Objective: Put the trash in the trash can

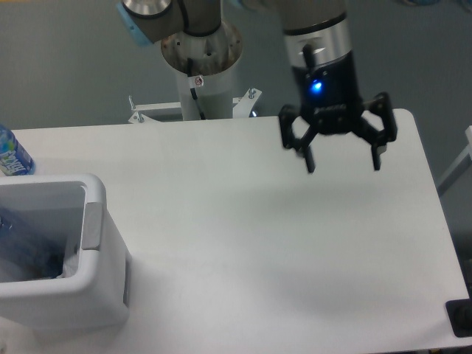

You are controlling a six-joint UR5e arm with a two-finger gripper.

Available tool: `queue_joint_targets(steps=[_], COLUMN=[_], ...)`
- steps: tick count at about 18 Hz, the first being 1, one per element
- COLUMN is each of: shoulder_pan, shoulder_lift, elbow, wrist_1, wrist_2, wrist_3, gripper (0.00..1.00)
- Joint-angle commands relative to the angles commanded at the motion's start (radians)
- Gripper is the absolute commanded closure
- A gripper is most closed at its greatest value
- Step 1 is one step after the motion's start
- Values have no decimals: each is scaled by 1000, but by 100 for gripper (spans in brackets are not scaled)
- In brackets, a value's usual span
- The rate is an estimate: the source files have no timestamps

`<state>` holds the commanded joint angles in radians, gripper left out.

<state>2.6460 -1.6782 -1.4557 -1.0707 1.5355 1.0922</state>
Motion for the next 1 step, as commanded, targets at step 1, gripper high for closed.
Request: queue_joint_targets(steps=[1], shoulder_pan=[5], shoulder_lift=[0], elbow=[-2], wrist_1=[2], wrist_2=[-6], wrist_3=[0], gripper=[0])
